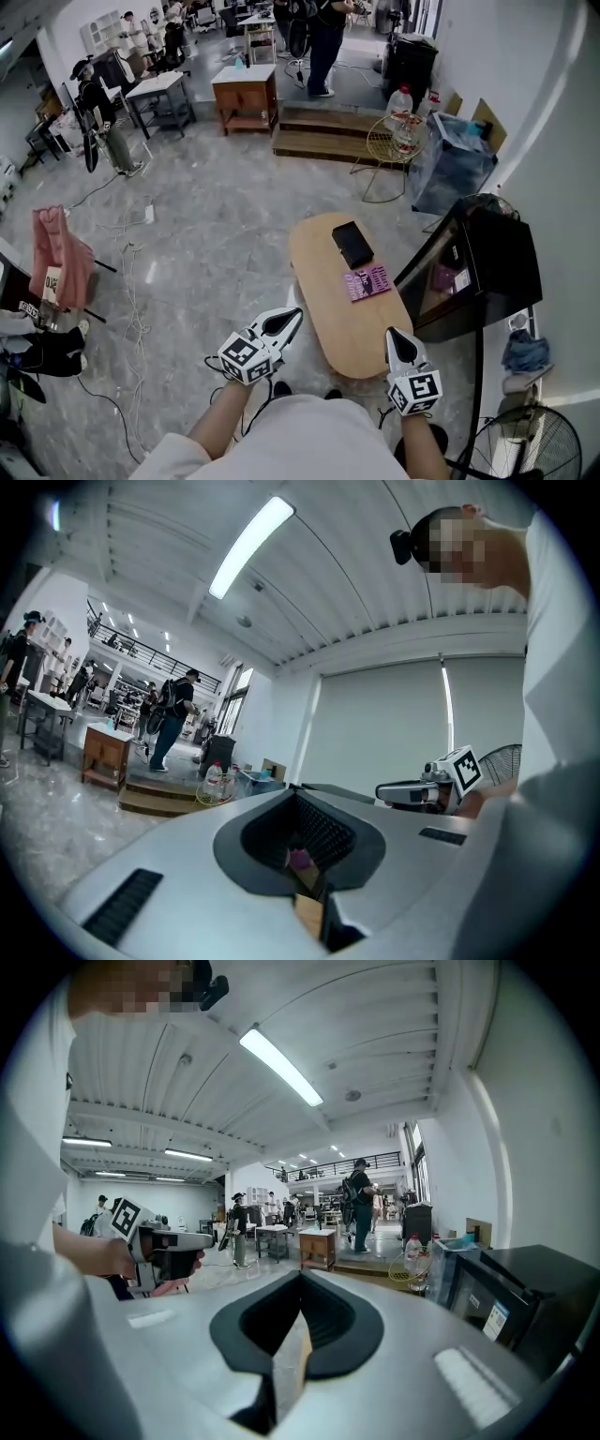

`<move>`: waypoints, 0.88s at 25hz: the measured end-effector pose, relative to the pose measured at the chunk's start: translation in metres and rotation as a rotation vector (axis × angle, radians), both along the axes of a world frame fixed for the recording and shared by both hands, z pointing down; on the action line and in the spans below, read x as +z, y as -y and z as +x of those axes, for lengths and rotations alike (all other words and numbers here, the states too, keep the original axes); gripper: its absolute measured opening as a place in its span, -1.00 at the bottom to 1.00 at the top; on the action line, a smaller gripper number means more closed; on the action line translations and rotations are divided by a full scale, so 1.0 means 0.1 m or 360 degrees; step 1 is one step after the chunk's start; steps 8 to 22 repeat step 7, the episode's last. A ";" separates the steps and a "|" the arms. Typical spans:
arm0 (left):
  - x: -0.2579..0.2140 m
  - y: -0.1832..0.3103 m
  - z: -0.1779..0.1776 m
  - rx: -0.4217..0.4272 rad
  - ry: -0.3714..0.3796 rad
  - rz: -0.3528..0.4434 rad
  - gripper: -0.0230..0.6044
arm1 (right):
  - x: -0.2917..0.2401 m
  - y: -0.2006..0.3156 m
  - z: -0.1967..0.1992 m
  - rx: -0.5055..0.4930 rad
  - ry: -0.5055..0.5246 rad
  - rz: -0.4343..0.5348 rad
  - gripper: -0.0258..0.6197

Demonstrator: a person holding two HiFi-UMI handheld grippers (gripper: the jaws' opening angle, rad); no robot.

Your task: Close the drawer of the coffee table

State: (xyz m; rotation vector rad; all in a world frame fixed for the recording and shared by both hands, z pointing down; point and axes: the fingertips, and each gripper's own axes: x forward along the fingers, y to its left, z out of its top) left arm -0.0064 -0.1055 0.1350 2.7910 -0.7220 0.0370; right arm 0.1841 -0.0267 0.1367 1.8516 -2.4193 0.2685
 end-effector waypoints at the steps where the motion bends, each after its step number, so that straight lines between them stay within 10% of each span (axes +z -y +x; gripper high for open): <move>1: -0.01 0.00 0.00 -0.0001 -0.0002 0.0000 -0.90 | 0.00 0.00 0.01 0.0001 -0.0001 0.0000 -0.90; 22: -0.02 0.02 0.03 0.0004 0.0001 -0.0001 -0.90 | 0.01 0.00 0.03 0.0006 -0.0007 0.0002 -0.90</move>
